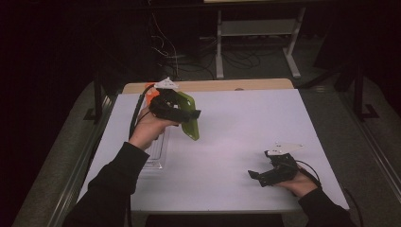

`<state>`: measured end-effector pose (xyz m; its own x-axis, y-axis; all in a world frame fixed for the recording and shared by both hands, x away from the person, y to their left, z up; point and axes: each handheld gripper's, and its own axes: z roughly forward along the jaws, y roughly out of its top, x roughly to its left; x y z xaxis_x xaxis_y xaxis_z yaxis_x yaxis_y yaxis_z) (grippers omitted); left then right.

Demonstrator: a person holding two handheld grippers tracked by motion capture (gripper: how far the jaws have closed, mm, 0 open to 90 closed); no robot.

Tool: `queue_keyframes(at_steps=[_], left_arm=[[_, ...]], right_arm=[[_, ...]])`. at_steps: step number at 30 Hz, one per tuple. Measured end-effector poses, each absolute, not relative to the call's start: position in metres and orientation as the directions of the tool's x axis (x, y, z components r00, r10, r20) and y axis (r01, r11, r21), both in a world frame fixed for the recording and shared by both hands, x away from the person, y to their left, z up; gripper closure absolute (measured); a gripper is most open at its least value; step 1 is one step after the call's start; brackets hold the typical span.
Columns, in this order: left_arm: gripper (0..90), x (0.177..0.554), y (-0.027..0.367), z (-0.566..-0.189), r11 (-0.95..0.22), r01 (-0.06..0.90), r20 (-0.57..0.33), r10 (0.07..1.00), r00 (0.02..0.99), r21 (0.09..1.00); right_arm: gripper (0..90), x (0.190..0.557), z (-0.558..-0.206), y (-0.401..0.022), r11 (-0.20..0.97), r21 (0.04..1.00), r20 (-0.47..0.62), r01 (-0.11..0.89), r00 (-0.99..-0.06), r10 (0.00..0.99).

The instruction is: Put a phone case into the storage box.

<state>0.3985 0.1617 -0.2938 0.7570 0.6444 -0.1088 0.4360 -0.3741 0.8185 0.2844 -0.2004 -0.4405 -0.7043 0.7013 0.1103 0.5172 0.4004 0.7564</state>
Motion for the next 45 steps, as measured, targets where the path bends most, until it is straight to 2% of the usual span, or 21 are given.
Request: queue_keyframes(at_steps=[21, 33, 45], left_arm=[[13.8, 0.423, 0.211, -0.265, -0.327, 0.467, -0.036, 0.788, 0.615, 0.821], [13.8, 0.449, 0.227, -0.264, -0.322, 0.555, 0.014, 0.873, 0.487, 0.767], [13.8, 0.472, 0.232, -0.281, -0.273, 0.647, 0.033, 0.933, 0.357, 0.712]], right_arm=[[0.0, 0.285, -0.441, -0.198, 0.413, 0.755, 0.097, 0.509, -0.71, 0.698], [0.0, 0.285, -0.441, -0.198, 0.412, 0.757, 0.096, 0.508, -0.709, 0.698], [0.0, 0.284, -0.44, -0.198, 0.408, 0.759, 0.099, 0.507, -0.709, 0.698]])
